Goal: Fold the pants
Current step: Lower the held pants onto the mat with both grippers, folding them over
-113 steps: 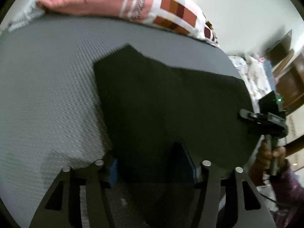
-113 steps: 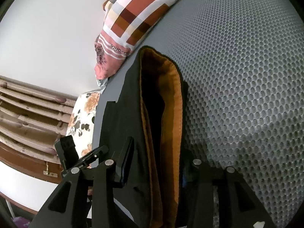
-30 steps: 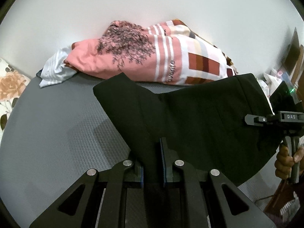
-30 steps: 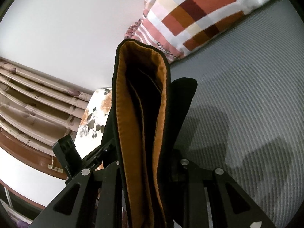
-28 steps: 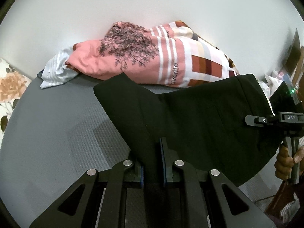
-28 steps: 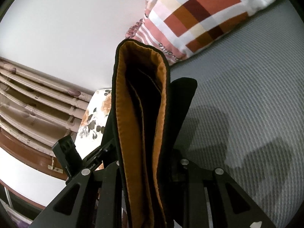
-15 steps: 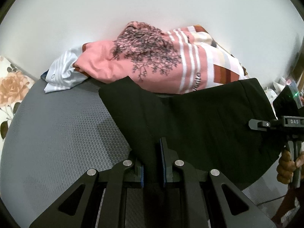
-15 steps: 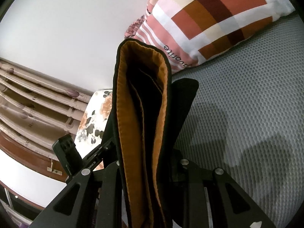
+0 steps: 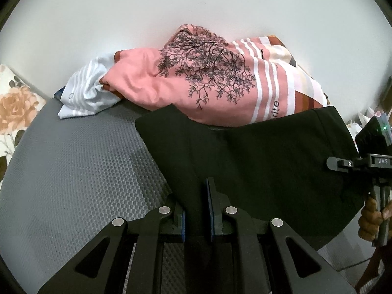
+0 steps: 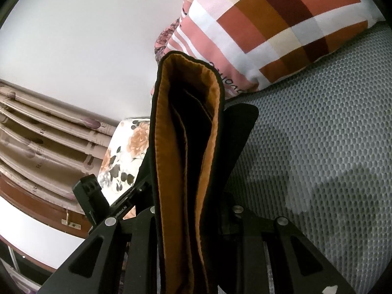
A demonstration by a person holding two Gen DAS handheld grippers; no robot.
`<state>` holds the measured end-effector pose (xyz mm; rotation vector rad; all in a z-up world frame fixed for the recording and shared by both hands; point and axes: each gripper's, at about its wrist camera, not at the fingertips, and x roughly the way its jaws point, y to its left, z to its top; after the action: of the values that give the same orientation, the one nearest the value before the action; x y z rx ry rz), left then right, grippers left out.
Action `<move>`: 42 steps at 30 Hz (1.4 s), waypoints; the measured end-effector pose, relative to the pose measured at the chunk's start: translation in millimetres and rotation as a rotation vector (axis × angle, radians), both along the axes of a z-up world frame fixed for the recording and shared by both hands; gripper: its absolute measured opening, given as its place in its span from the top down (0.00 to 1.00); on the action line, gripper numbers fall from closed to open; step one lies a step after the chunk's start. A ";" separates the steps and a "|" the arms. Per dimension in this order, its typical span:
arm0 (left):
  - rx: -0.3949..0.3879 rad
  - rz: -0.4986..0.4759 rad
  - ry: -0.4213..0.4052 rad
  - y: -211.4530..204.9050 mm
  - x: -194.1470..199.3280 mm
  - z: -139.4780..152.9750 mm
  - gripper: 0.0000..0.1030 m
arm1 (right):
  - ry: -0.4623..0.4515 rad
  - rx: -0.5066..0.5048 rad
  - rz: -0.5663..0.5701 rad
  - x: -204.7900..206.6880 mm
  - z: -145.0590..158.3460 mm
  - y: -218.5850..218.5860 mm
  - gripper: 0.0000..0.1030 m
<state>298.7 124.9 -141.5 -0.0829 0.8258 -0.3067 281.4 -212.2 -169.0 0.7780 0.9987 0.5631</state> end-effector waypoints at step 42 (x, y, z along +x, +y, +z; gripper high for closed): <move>0.048 0.081 -0.013 6.1 10.9 -56.0 0.72 | -0.148 -0.420 -0.098 -16.5 -22.8 4.8 0.65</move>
<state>309.6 131.0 -197.5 -0.0695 0.8142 -0.2107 264.8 -207.4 -191.8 0.4023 0.8967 0.3047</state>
